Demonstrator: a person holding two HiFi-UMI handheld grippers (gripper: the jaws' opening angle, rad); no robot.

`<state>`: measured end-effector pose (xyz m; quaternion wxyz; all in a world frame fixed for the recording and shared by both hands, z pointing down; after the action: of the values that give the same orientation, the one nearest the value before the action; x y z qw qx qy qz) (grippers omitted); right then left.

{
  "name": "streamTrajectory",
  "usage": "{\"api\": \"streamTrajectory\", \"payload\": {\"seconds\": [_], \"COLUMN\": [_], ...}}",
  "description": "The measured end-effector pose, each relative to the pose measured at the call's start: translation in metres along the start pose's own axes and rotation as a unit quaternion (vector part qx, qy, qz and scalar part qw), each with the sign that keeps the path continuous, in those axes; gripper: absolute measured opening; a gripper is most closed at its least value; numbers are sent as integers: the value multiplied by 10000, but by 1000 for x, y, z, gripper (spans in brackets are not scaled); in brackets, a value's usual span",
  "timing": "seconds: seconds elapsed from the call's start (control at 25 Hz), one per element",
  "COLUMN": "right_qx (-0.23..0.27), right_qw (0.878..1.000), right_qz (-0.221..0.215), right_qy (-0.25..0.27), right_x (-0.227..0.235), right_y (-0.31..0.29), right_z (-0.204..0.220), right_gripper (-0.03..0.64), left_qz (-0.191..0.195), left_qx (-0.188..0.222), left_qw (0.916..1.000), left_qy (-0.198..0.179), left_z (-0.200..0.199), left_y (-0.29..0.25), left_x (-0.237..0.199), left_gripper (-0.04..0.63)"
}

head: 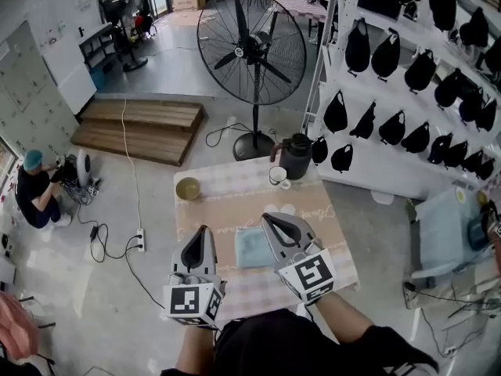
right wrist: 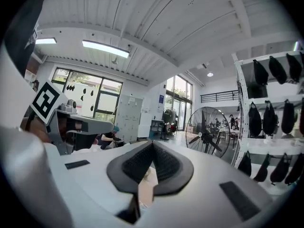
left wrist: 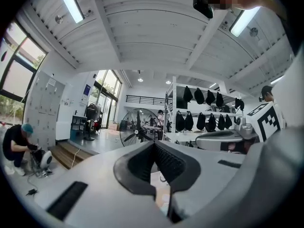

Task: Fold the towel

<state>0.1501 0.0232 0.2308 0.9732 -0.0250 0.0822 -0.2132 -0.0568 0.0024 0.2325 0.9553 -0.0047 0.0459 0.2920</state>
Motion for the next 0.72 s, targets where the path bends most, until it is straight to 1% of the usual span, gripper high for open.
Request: {"api": "streamTrajectory", "payload": {"seconds": [0.2,0.4,0.56,0.72], "right_qx": [232,182,99,220], "right_qw": [9997,9994,9993,9991], "right_qz": [95,270,355,351], "right_qy": [5,-80,-27,64], "right_x": [2,7,10,12], "right_y": [5,13,17,17], "right_z": [-3,3,3,2], "right_gripper": [2,2,2,2], "left_qz": [203,281,317,374], "left_qx": [-34,-88,-99,-155], "left_qw": [9998,9996,9994,9991], "left_qy": [-49,1,-30,-89], "left_z": [2,10,11,18], "left_y": [-6,-8,-11,-14], "left_x": [10,12,14,19], "left_gripper": [5,5,5,5]}}
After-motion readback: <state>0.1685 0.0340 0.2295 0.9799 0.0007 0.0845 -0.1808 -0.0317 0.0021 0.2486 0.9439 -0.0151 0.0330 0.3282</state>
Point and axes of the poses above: the fingertips, and each gripper's own axes: y backward along the fingers, x to its right, z out of its underside, the point moved 9 cm from there along y, backward along the fingers, and after that the axes turned 3 degrees about x, right-handed, at the moved point
